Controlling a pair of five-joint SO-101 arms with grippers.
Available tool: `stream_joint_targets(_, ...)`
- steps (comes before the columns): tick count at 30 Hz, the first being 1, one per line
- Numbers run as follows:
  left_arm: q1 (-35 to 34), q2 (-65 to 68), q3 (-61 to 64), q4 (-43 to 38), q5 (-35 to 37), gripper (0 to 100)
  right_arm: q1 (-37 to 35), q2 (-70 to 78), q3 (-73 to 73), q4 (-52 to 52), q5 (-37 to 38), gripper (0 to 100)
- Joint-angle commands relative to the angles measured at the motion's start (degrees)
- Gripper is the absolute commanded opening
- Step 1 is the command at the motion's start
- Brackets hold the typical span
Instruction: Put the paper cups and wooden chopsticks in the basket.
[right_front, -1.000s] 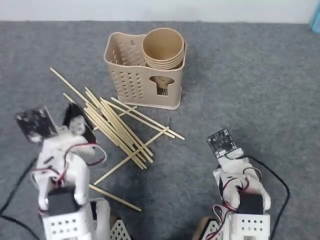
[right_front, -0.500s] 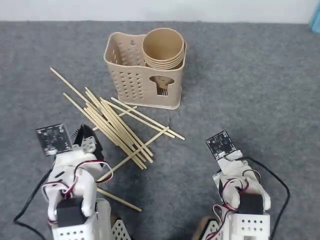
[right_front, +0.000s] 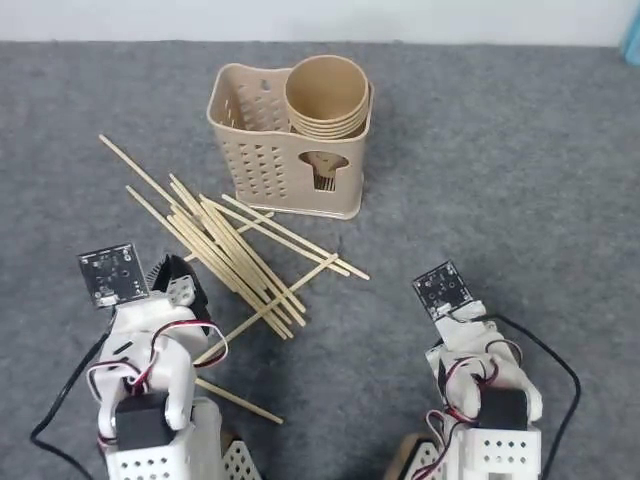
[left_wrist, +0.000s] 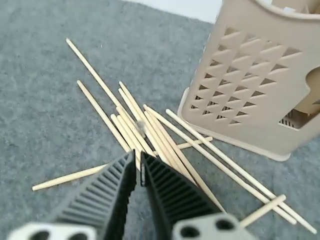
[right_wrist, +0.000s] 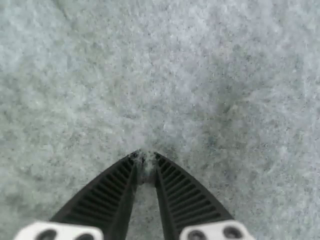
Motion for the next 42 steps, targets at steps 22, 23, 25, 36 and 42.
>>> stream_joint_targets(22,-3.3,-0.6,-7.5,-2.3,-4.7,1,0.0,-0.7,1.1,0.4,0.7,0.9)
stream_joint_targets(23,-3.3,-0.4,-8.6,-2.1,-5.7,1,-0.2,-0.7,1.1,0.5,1.1,0.9)
stream_joint_targets(25,-3.3,2.2,-11.5,-0.7,-6.8,1,-0.6,-0.7,1.1,0.5,1.1,0.8)
stream_joint_targets(36,-5.5,41.3,-33.6,-0.7,-6.8,1,-0.6,-0.7,1.1,0.5,1.1,0.9)
stream_joint_targets(42,-15.1,51.2,-36.4,-0.6,-6.8,1,0.0,-0.8,1.1,-1.6,1.1,0.9)
